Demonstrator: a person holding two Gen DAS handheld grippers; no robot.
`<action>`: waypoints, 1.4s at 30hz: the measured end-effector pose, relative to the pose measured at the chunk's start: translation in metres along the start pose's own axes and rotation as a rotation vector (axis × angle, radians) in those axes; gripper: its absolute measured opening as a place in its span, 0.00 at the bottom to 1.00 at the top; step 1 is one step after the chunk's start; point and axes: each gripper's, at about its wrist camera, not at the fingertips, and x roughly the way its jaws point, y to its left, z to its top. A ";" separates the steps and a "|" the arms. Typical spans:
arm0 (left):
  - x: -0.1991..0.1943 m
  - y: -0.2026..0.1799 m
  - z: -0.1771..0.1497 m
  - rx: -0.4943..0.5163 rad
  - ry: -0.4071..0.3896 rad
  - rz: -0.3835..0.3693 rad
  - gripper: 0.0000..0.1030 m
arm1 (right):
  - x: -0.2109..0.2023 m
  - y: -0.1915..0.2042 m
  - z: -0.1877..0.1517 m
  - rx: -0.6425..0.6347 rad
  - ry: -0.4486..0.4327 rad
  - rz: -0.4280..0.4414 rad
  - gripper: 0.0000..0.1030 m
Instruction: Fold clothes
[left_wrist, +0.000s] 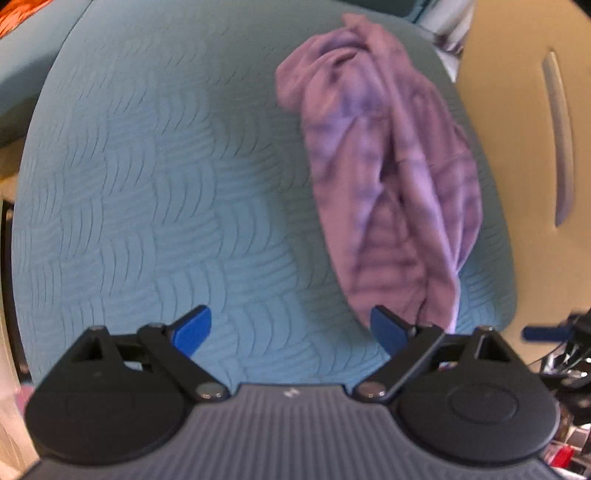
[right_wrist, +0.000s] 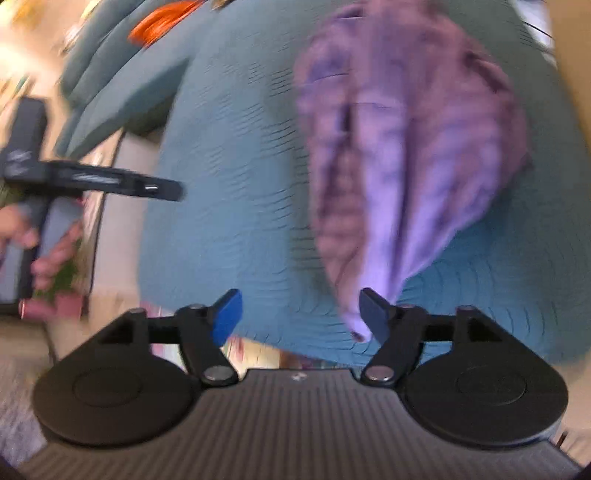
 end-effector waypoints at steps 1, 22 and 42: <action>-0.001 0.005 -0.007 -0.011 0.007 -0.005 0.92 | 0.000 0.005 0.004 -0.045 -0.012 0.006 0.71; -0.044 0.058 -0.054 -0.118 0.047 0.038 0.93 | 0.089 -0.123 0.045 0.259 -0.034 -0.455 0.70; -0.045 0.052 -0.051 -0.126 0.071 0.042 0.93 | 0.202 -0.068 0.080 -0.212 0.266 -0.169 0.64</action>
